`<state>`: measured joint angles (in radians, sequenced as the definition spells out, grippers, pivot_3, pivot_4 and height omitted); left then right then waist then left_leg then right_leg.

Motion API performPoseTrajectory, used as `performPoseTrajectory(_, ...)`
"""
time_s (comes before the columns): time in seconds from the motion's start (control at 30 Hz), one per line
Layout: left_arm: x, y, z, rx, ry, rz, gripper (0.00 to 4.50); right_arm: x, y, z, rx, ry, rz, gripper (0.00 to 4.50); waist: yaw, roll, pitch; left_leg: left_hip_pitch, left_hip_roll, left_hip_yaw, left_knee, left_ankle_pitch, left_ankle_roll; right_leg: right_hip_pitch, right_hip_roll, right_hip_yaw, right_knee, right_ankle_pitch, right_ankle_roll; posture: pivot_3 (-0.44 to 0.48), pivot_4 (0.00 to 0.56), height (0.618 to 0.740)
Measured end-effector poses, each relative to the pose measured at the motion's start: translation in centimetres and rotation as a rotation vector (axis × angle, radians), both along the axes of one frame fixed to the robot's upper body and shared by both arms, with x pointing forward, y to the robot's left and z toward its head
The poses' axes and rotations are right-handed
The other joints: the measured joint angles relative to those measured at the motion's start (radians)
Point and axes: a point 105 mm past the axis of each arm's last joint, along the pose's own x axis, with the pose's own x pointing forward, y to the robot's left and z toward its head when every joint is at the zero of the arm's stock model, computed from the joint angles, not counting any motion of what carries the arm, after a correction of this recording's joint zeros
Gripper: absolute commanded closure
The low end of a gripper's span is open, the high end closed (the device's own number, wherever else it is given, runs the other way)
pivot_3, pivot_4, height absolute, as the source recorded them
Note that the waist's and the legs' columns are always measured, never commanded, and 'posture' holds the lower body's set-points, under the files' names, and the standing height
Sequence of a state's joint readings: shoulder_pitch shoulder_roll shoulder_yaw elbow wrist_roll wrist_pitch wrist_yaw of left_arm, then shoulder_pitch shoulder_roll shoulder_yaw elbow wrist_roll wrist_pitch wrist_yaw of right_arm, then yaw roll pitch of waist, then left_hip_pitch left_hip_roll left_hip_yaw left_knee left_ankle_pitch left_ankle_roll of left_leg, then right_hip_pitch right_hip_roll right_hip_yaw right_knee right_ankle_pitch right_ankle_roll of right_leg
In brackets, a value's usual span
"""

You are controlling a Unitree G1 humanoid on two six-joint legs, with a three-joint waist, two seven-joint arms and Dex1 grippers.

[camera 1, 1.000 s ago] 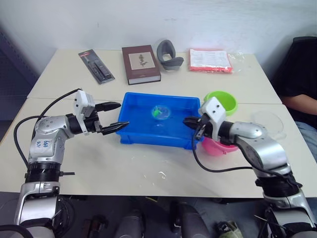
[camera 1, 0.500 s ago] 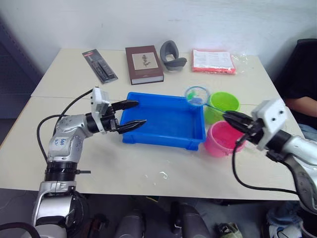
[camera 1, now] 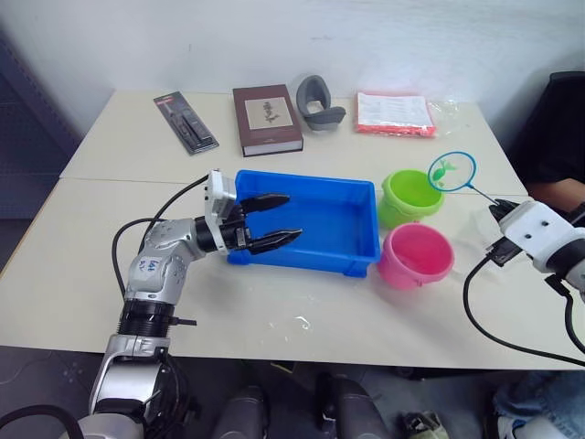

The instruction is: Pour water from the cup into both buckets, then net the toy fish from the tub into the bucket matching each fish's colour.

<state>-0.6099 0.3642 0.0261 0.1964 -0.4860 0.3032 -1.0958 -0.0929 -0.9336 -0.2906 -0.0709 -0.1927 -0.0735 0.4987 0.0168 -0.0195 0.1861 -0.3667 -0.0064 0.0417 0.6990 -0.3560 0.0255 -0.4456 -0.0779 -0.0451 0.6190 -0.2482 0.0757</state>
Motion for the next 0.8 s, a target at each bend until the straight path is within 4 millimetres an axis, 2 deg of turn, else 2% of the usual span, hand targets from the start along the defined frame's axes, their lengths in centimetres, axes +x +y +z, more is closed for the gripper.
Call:
performPoseTrajectory(0.17,0.0,-0.2,0.3,-0.003,-0.018,-0.005,0.03,0.6,0.0,0.7,-0.400,-0.059,0.069,4.50,0.000,0.001,0.000,0.000,0.000,0.000,0.000,0.000,-0.001,0.000,0.000,0.001,-0.001,0.000,0.000,0.000,0.150,0.740)
performPoseTrajectory(0.27,0.1,-0.3,0.3,-0.008,-0.024,-0.004,0.03,0.8,0.0,0.1,-0.608,-0.080,0.124,4.50,0.000,0.001,0.000,0.000,0.000,0.000,0.000,0.001,-0.001,0.000,0.000,0.001,-0.001,0.000,0.000,0.000,0.150,0.740)
performPoseTrajectory(0.43,0.3,-0.6,0.6,-0.005,-0.063,-0.006,0.03,1.0,-0.3,-1.5,-0.795,-0.116,0.192,4.50,0.001,0.001,0.000,0.000,0.000,0.001,0.000,0.001,-0.002,0.000,0.000,0.002,-0.001,0.000,0.000,0.000,0.150,0.740)
performPoseTrajectory(0.7,0.6,-0.7,0.6,-0.009,-0.089,-0.010,0.03,1.3,-0.8,-1.1,-0.787,-0.172,0.197,4.50,-0.003,0.001,0.000,0.000,0.000,0.001,0.000,0.001,-0.002,0.000,0.000,0.002,-0.001,0.000,0.000,0.000,0.150,0.740)
performPoseTrajectory(0.77,0.6,-0.6,0.5,-0.008,-0.089,-0.016,0.03,1.2,-0.1,0.0,-0.642,-0.218,0.186,4.50,-0.007,0.001,0.000,0.000,0.001,0.001,0.000,0.002,-0.003,0.000,0.001,0.002,-0.001,0.000,0.000,0.000,0.150,0.740)
performPoseTrajectory(0.8,0.5,-0.6,0.5,-0.008,-0.091,-0.026,0.03,1.1,0.5,0.7,-0.516,-0.236,0.186,4.50,-0.009,0.001,0.000,0.001,0.001,0.001,0.000,0.002,-0.003,0.001,0.001,0.001,-0.001,0.000,0.000,0.000,0.150,0.740)
